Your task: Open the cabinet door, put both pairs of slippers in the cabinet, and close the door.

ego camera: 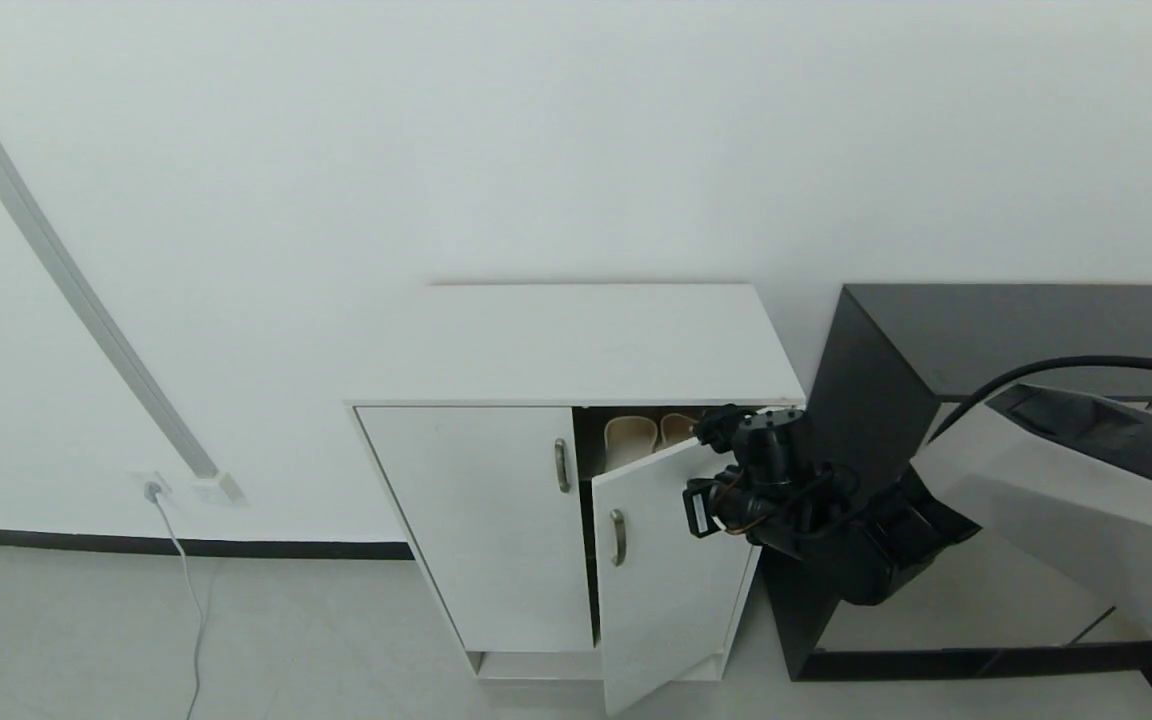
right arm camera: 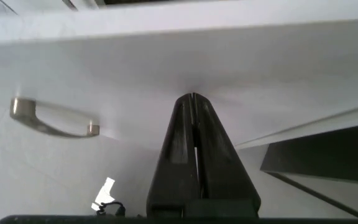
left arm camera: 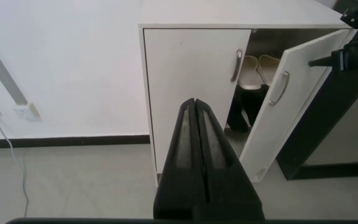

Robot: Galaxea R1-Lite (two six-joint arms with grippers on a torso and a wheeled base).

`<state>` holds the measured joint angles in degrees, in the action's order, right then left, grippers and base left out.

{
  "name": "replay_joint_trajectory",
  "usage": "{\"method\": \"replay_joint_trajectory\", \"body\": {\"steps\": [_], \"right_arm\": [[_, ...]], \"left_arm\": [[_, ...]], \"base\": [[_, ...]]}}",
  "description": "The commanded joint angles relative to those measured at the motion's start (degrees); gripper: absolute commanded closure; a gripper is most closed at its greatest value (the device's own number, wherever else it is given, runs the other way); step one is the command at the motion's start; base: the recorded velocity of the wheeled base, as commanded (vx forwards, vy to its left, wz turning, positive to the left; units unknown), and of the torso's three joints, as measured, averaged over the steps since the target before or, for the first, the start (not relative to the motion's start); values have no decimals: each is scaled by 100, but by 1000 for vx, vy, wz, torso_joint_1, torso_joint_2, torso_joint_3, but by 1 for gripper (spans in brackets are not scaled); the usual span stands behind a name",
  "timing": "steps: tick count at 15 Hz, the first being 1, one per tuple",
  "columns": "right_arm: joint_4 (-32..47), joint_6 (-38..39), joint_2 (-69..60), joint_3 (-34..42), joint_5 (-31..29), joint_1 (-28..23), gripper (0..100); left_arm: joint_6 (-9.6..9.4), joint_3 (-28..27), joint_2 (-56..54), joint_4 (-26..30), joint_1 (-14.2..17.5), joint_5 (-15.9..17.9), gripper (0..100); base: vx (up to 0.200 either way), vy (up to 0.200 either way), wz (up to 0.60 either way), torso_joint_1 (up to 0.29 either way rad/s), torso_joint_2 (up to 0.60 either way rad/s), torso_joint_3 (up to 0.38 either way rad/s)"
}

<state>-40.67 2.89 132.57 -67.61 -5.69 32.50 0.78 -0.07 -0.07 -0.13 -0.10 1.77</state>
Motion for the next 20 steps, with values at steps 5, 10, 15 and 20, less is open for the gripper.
{"method": "replay_joint_trajectory", "body": {"steps": [5,10,15,20], "right_arm": [[6,1,594,-727,-11,-16,100],[59,1,999,-1378,-327,-51,100],[252,-8,1183,-1747,-327,-139,100],[375,-8,1262,-1975,-327,-183,100]], "left_arm": [[-34,-1,7,-4,1,8,100],[-34,-1,7,-4,1,8,100],[-34,-1,7,-4,1,8,100],[-34,-1,7,-4,1,8,100]], "base": [[0,0,0,0,0,0],[0,0,0,0,0,0],[0,0,0,0,0,0],[0,0,0,0,0,0]]}}
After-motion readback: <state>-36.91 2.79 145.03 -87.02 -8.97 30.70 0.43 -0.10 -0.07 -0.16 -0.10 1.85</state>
